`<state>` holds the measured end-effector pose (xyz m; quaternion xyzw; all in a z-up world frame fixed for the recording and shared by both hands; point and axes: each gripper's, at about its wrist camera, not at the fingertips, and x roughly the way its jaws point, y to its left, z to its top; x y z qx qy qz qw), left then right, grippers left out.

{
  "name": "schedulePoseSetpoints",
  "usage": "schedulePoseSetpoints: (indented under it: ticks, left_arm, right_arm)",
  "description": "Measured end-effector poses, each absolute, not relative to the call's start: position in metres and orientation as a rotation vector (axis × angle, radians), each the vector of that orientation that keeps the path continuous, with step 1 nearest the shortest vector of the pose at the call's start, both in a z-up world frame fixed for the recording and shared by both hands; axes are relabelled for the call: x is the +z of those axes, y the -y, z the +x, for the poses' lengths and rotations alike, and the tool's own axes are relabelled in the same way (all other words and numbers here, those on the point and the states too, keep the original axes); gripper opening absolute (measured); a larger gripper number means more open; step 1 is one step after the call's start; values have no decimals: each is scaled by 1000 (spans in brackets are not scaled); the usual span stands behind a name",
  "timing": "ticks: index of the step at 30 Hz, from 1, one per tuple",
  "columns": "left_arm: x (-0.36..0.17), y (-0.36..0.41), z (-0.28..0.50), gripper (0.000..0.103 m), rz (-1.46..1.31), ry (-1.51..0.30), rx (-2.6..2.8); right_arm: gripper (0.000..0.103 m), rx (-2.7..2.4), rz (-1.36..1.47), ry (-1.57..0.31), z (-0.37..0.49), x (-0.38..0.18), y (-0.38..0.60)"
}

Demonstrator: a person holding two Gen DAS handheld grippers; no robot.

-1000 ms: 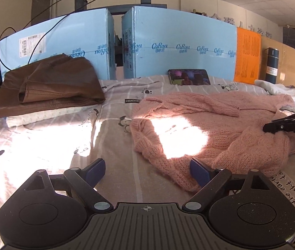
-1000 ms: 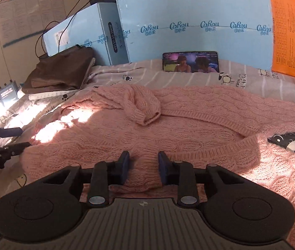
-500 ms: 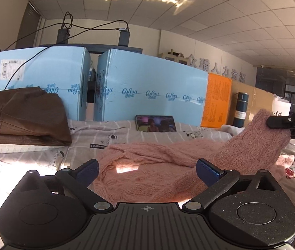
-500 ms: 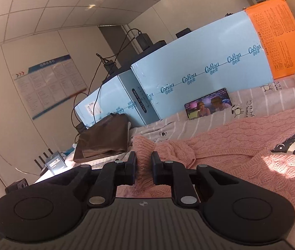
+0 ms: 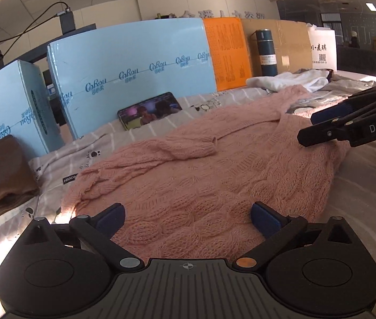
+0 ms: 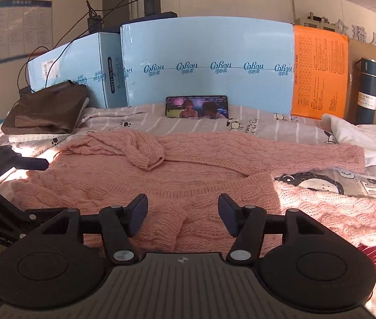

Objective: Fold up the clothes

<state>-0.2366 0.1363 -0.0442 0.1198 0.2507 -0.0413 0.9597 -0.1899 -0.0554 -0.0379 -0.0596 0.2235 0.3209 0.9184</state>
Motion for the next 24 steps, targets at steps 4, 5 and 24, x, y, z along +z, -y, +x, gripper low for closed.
schedulePoseSetpoints:
  ticks: [4, 5, 24]
  left_arm:
    - [-45, -139, -235, 103, 234, -526, -85]
    - [-45, -140, -235, 103, 231, -527, -85]
    - [-28, -142, -274, 103, 160, -418, -8]
  right_arm:
    - [58, 641, -172, -545, -177, -54, 51]
    - [62, 641, -176, -537, -178, -55, 53]
    - [62, 777, 7, -592, -172, -41, 78]
